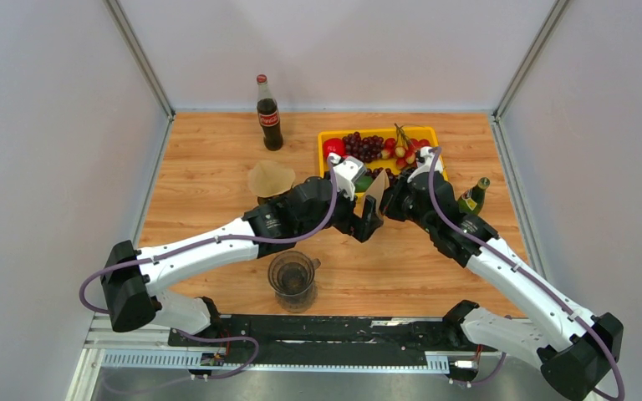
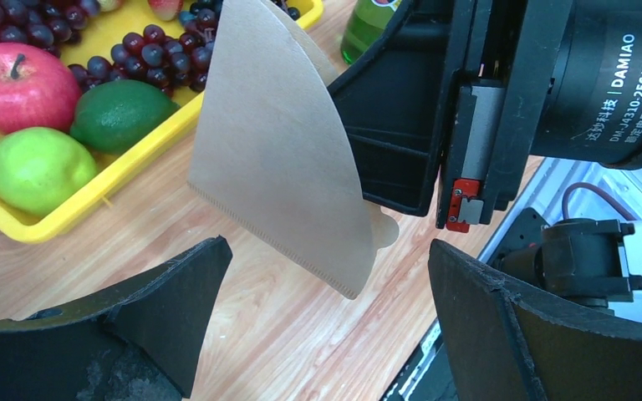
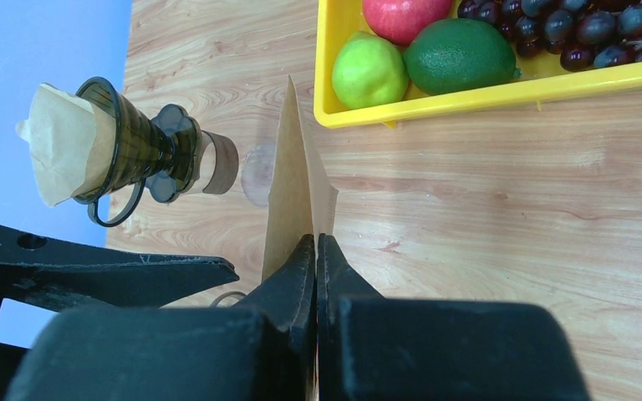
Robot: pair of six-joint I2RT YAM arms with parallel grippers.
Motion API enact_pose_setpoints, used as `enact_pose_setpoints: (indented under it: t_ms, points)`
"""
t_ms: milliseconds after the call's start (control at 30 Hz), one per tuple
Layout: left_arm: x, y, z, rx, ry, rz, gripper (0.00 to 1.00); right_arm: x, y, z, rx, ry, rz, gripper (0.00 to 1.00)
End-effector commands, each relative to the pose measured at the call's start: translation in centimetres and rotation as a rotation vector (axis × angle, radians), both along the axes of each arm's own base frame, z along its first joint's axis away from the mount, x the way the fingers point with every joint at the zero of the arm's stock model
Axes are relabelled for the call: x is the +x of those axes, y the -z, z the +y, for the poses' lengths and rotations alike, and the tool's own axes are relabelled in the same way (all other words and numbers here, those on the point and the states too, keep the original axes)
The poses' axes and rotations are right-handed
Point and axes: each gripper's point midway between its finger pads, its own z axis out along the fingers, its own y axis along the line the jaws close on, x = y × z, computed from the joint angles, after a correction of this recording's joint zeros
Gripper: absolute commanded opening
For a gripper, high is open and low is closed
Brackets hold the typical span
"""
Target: Place the coffee filter in the dripper
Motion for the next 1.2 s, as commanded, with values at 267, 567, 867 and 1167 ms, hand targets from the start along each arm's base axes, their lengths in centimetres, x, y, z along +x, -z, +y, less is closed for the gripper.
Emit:
enact_pose_setpoints:
  t_ms: [267, 567, 867, 1167]
  points:
    - [3.4, -0.7, 1.2, 0.021, -0.209, -0.067, 1.00, -0.1, -2.9, 0.6, 0.053, -0.027, -0.055, 0.00]
    - [4.9, -1.3, 3.0, 0.012, -0.350, -0.083, 1.00, -0.2, -1.8, 0.3, -0.027, -0.069, -0.079, 0.00]
    - [5.9, -0.9, 3.2, 0.056, -0.413, -0.074, 0.99, -0.7, -2.0, 0.4, -0.075, -0.138, -0.124, 0.00]
    - [5.7, -0.3, 2.0, 0.080, -0.366, -0.055, 0.93, -0.9, -2.7, 0.5, -0.078, -0.167, -0.161, 0.00]
